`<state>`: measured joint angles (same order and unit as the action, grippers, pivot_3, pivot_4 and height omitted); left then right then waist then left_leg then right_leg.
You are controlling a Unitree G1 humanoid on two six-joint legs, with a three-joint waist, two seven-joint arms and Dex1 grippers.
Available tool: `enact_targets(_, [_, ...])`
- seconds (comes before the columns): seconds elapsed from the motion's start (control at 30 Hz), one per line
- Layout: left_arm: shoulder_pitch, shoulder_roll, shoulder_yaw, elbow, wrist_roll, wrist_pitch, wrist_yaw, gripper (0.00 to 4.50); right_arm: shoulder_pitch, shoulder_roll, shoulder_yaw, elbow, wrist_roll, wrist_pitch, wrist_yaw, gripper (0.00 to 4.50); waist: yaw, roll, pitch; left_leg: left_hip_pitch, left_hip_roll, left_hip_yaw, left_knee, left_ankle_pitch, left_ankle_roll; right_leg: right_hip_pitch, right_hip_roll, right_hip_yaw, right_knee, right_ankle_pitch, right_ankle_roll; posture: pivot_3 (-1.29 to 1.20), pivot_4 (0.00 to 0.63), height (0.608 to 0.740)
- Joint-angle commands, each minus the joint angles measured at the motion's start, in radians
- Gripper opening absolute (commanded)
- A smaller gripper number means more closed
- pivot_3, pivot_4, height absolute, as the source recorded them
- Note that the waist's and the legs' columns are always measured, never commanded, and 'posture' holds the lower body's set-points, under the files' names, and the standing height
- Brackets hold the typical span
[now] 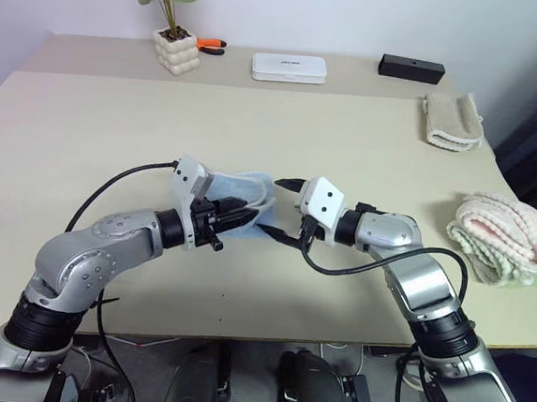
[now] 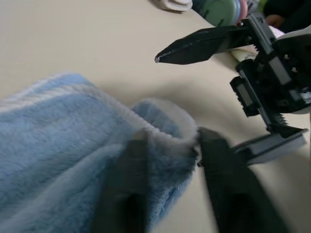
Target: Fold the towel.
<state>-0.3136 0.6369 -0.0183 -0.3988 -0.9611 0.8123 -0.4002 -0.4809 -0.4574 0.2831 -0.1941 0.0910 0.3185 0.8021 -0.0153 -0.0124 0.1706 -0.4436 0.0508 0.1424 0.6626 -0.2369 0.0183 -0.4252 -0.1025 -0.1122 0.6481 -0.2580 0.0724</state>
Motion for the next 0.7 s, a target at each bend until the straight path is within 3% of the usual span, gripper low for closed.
enact_targets(0.03, [0.037,0.018,0.177,-0.080,-0.093,-0.011,-0.011,2.92,0.001,-0.046,-0.054,-0.037,0.011,-0.006,0.016,4.40,-0.002,0.000,0.000,0.000,0.000,0.000,0.000,0.000,0.000,0.000,0.000,0.000,0.000,0.000,0.000,0.00,0.150,0.740])
enact_targets(0.13, [0.096,0.038,0.358,-0.106,-0.172,-0.039,-0.023,2.92,0.013,-0.108,-0.086,-0.046,0.051,0.006,0.076,4.40,-0.001,0.000,0.000,0.000,0.000,0.000,0.000,0.000,0.000,0.000,0.000,0.000,0.000,0.000,0.000,0.00,0.150,0.740])
enact_targets(0.2, [0.116,0.042,0.424,-0.093,-0.179,-0.047,0.002,2.98,0.012,-0.123,-0.107,-0.051,0.083,0.031,0.093,3.57,0.001,0.000,0.000,0.000,0.000,0.000,0.000,0.000,0.000,0.000,0.000,0.000,0.000,0.000,0.000,0.00,0.150,0.740])
enact_targets(0.27, [0.158,0.075,0.444,-0.090,-0.097,-0.059,-0.003,2.50,-0.005,-0.108,-0.133,-0.058,0.128,0.072,0.088,2.64,0.001,0.000,0.000,0.000,0.000,-0.001,0.000,0.000,0.000,0.001,0.000,0.000,0.000,0.000,0.000,0.00,0.150,0.740])
enact_targets(0.4, [0.201,0.103,0.366,-0.083,0.074,-0.101,-0.004,0.68,-0.062,-0.020,-0.133,-0.067,0.191,0.161,0.044,0.56,0.000,0.000,0.000,0.001,0.000,0.000,0.000,0.000,0.000,0.000,0.000,0.000,0.000,0.000,0.000,0.00,0.150,0.740])
enact_targets(0.43, [0.192,0.088,0.325,-0.077,0.114,-0.117,-0.005,0.67,-0.077,0.017,-0.113,-0.060,0.187,0.179,0.020,0.09,0.001,0.000,0.000,0.000,0.000,0.000,0.000,0.000,0.000,0.000,0.000,0.000,0.000,0.000,0.000,0.00,0.150,0.740])
enact_targets(0.57, [0.143,-0.023,0.220,-0.007,0.203,-0.146,0.031,0.67,-0.107,0.162,-0.056,0.005,0.165,0.224,-0.073,0.09,0.004,0.000,0.000,0.000,0.000,0.000,0.000,-0.001,0.000,0.000,0.000,0.000,0.000,0.000,0.000,0.00,0.150,0.740])
enact_targets(0.7, [0.159,-0.070,0.120,0.074,0.328,-0.199,0.000,0.67,-0.103,0.226,0.042,0.138,0.067,0.202,-0.135,0.09,0.001,0.000,0.000,-0.001,-0.001,0.000,0.000,-0.001,0.001,0.000,0.000,0.000,0.000,0.000,0.000,0.00,0.150,0.740])
